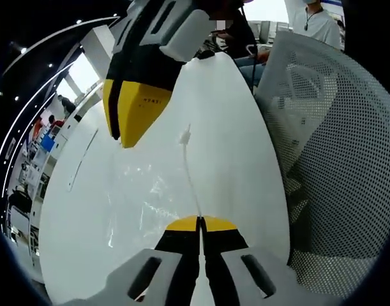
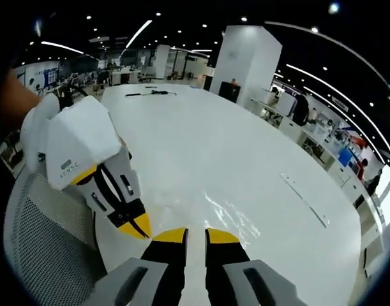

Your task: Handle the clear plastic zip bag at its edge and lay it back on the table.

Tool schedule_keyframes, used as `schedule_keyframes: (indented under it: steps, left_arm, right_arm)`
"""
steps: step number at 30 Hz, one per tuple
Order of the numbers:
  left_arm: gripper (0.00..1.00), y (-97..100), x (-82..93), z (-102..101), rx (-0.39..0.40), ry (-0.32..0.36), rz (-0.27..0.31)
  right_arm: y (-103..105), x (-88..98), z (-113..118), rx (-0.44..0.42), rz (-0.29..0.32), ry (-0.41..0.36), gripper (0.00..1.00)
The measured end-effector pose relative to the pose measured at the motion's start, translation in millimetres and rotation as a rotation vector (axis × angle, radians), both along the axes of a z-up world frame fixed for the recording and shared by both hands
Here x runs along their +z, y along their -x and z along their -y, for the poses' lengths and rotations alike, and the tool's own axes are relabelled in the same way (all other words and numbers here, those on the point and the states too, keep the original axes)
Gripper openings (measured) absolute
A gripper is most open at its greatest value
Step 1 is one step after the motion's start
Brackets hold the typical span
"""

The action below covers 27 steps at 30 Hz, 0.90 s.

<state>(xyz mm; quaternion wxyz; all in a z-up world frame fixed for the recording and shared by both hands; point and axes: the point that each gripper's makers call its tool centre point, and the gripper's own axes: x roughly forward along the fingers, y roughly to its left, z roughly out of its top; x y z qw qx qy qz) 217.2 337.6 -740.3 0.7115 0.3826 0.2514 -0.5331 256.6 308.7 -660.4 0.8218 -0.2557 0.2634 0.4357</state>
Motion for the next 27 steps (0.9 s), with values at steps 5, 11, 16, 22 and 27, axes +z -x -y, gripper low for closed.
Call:
schedule_keyframes:
  steps: [5, 11, 16, 22, 27]
  left_arm:
    - [0.0, 2.3, -5.0, -2, 0.002, -0.009, -0.014]
    - [0.0, 0.9, -8.6, -3, 0.009, -0.008, -0.027]
    - [0.0, -2.5, -9.5, -2, 0.013, -0.005, -0.029]
    - [0.0, -7.5, -11.6, -2, 0.021, -0.004, -0.036]
    - [0.0, -12.5, -16.7, -3, 0.028, -0.011, -0.04]
  right_arm:
    - [4, 1.2, 11, -0.039, -0.01, -0.016, 0.1]
    - [4, 7.1, 29, -0.101, -0.007, -0.044, 0.11]
    - [9, 9.6, 41, -0.142, -0.012, -0.077, 0.18]
    - [16, 12.8, 54, -0.204, -0.025, -0.131, 0.24]
    - [23, 10.1, 67, -0.247, -0.035, -0.151, 0.29]
